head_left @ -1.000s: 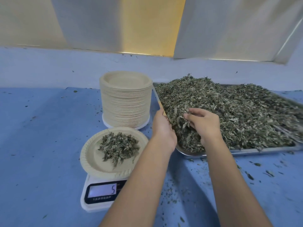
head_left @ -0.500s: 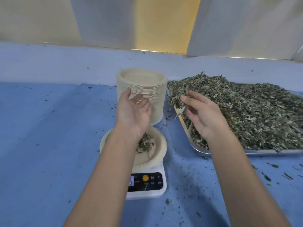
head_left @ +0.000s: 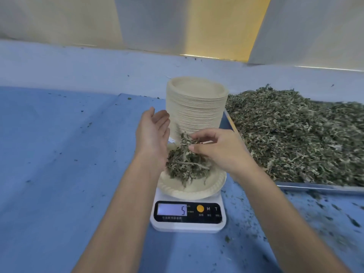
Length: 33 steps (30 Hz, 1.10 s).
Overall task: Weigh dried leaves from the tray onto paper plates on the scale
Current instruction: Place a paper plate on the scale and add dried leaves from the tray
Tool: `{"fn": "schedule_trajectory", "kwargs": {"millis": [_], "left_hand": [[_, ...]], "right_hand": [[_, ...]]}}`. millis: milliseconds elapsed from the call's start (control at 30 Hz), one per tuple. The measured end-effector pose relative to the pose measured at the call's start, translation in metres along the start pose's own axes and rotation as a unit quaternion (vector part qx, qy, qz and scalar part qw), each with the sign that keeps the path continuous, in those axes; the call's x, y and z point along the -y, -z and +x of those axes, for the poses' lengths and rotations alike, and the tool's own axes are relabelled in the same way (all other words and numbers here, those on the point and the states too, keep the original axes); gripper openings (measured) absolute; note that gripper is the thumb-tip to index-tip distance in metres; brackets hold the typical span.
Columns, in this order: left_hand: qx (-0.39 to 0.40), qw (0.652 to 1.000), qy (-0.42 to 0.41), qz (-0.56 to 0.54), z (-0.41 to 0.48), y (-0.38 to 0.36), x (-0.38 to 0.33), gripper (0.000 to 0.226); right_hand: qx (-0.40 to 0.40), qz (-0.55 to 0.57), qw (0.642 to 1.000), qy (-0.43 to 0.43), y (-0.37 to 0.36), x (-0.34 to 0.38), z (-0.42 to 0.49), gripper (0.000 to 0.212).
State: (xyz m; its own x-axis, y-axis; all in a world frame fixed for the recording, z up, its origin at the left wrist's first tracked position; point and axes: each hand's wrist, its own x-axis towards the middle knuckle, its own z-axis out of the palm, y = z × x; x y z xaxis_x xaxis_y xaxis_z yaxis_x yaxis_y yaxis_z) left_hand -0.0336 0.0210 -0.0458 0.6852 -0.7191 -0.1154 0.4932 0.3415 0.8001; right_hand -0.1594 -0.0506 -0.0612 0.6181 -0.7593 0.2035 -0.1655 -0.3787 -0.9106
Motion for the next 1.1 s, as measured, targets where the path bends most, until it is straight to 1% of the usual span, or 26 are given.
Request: {"fn": "schedule_trajectory", "kwargs": {"millis": [100,233,367,433,600,733,1100], "left_hand": [[-0.001,1.000,0.003,0.010,0.0001,0.0021,0.0005,0.036],[-0.001,1.000,0.003,0.010,-0.0002,0.0044,0.0024,0.036],[0.003,1.000,0.003,0.015,-0.0001,0.0049,0.0043,0.036],[0.005,1.000,0.004,0.017,-0.0001,0.0048,0.0052,0.037],[0.002,1.000,0.003,0.017,-0.0004,0.0046,0.0052,0.037],[0.004,1.000,0.004,0.011,-0.0010,0.0044,0.0062,0.038],[0.011,1.000,0.006,0.009,-0.0020,0.0036,0.0056,0.037]], "right_hand": [[0.022,-0.037,0.999,0.006,-0.0029,-0.0013,0.0006,0.021],[0.055,-0.091,0.994,0.005,-0.0007,-0.0020,-0.0019,0.010],[0.078,-0.131,0.988,0.015,-0.0001,-0.0007,-0.0043,0.005],[0.066,-0.116,0.991,0.022,-0.0009,0.0003,-0.0036,0.005],[0.000,-0.021,0.999,0.026,0.0004,-0.0004,-0.0004,0.008],[-0.018,0.029,0.999,0.029,0.0021,0.0000,0.0007,0.008],[-0.006,0.018,1.000,0.021,0.0036,-0.0018,0.0002,0.017]]}}
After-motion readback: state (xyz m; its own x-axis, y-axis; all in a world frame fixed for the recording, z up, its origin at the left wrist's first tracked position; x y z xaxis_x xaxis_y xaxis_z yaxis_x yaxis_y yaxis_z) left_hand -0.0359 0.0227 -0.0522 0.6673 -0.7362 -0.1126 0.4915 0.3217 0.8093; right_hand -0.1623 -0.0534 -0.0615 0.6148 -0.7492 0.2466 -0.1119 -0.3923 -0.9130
